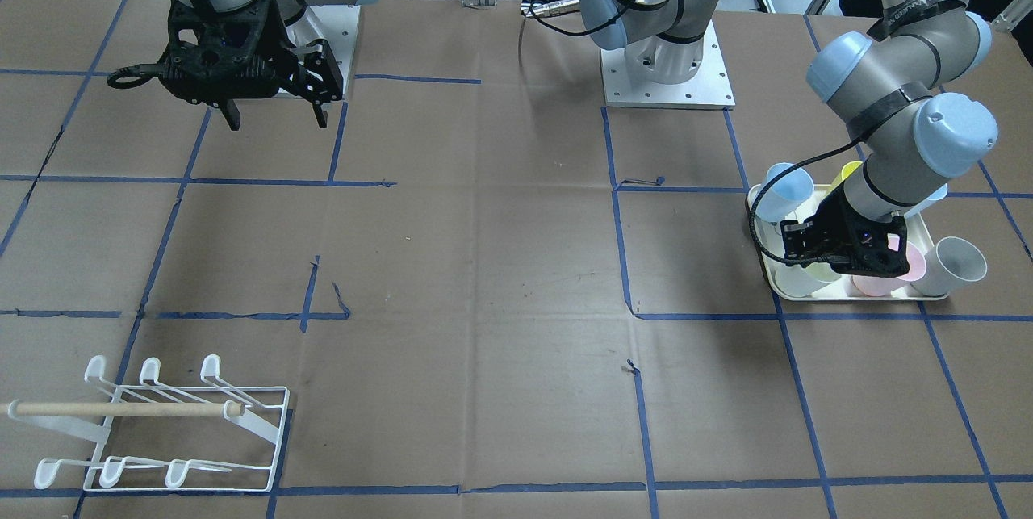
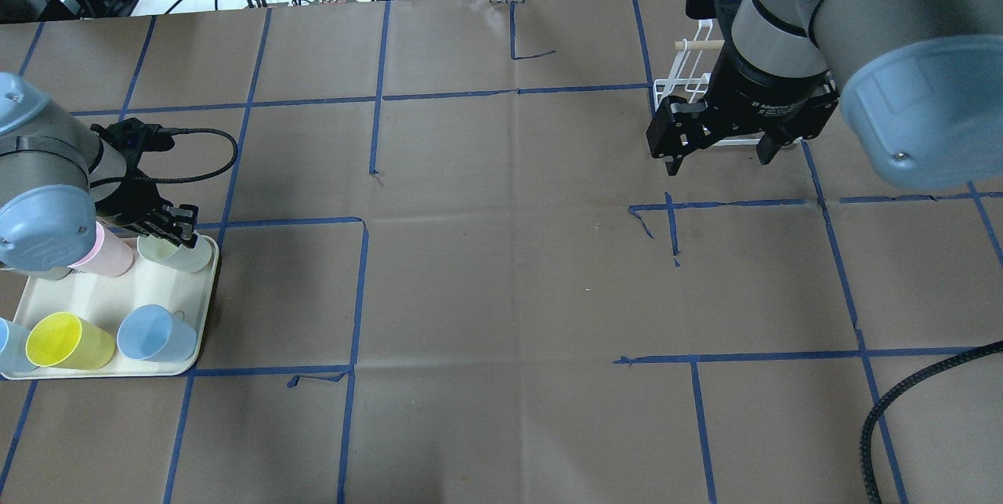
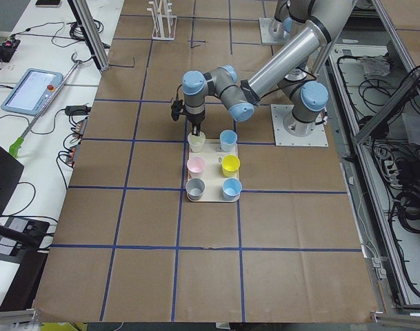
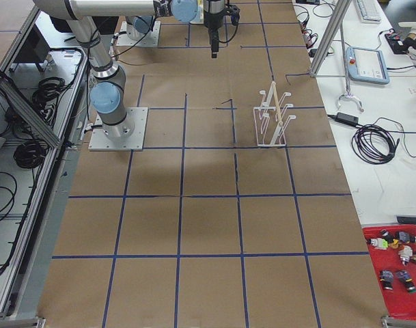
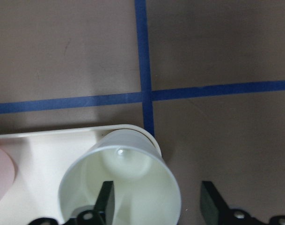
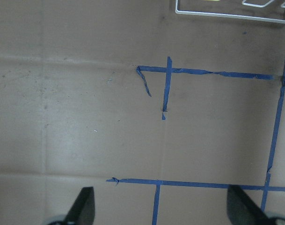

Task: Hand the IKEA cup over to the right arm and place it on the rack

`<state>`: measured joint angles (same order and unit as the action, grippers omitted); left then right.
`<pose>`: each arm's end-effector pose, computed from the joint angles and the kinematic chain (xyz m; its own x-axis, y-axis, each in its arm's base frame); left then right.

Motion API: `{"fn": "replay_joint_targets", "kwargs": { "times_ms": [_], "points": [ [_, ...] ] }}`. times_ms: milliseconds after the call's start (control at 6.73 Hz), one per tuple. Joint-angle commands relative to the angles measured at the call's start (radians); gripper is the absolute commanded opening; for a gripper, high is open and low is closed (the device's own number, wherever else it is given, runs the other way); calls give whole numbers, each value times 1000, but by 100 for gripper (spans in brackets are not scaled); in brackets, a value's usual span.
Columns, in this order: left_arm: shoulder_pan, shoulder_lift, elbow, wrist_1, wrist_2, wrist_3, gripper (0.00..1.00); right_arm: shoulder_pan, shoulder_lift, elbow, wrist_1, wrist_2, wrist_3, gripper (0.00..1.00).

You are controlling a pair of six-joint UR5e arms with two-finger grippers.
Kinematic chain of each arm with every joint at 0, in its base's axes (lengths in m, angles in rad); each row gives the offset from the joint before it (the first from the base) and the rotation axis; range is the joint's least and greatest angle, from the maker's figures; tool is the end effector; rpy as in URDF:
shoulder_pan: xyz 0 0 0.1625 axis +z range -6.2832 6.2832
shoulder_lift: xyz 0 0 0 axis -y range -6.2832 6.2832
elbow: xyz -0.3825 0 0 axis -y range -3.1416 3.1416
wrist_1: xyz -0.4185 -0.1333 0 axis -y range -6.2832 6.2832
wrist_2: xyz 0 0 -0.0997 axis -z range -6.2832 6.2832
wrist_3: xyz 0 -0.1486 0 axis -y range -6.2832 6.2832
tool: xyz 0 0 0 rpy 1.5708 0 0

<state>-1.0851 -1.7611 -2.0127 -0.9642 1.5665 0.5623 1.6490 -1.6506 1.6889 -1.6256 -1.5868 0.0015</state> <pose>0.1177 -0.5099 0.1397 -0.9969 0.0763 0.0173 0.0766 0.9969 0.0194 0.1688 -0.4781 0.3808 -0.9970 -0.0764 0.0160 -0.0766 0.9969 -0.0165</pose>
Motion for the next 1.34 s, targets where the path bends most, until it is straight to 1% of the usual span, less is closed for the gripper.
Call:
{"fn": "replay_joint_targets", "kwargs": {
  "times_ms": [0,149,297,446,594,743,892,1040,1189],
  "points": [
    [-1,28,12,-8,-6,1,0,0,2,2,0,-1,0,100],
    [-2,55,22,-14,-11,1,0,0,0,2,0,1,0,100],
    [-4,96,58,-68,-41,1,0,0,2,2,-2,2,0,100],
    [-13,135,140,-194,-96,1,0,0,2,0,-23,4,2,100],
    [-71,134,251,-265,-129,13,0,0,5,6,-93,57,5,100],
    [-132,131,338,-307,-238,5,0,0,43,46,-253,130,36,100],
    [-159,126,377,-315,-335,10,0,2,84,90,-449,154,137,100],
    [-159,126,373,-295,-476,19,0,8,92,104,-524,169,346,100],
    [-168,126,364,-242,-521,127,0,8,107,129,-612,318,565,100]
  ]
}}
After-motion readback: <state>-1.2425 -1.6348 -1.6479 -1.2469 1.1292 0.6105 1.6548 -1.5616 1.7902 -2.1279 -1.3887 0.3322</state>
